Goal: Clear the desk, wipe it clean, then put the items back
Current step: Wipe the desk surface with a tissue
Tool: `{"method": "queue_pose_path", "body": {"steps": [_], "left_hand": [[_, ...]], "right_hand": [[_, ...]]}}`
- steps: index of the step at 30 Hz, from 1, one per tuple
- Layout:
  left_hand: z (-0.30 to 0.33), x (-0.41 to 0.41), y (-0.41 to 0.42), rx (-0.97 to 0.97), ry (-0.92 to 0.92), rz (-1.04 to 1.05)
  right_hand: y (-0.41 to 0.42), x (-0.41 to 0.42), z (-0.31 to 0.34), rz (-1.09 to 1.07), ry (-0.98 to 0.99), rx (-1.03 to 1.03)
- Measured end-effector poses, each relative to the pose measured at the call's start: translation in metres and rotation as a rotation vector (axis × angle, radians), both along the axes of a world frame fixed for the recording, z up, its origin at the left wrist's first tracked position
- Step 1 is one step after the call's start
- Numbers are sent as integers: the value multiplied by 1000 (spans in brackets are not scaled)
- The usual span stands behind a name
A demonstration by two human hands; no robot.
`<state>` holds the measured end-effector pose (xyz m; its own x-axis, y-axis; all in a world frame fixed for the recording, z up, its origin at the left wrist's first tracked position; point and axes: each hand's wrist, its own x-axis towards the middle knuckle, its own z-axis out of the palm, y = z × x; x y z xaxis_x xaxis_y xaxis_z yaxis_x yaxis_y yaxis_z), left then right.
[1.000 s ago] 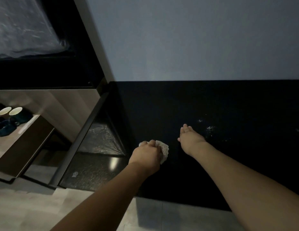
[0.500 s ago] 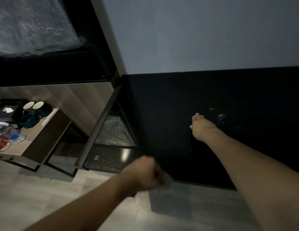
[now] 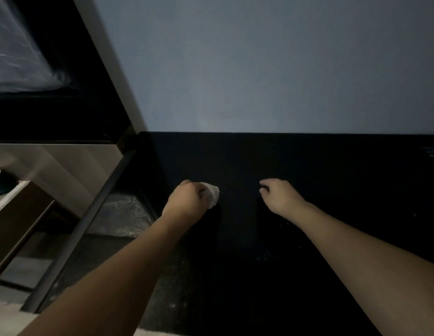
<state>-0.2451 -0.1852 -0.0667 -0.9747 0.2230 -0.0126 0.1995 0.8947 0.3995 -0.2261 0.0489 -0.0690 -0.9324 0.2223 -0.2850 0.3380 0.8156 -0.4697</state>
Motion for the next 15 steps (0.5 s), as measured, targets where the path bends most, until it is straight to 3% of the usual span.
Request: {"method": "queue_pose_path", "body": {"steps": [11,15], "left_hand": [[-39,-137,74,91,16,26],[-44,-188,106,100,60,-6]], "right_hand": [[70,-95,-38,-44,217,88],[87,-123,-57,-81,183,172]]}}
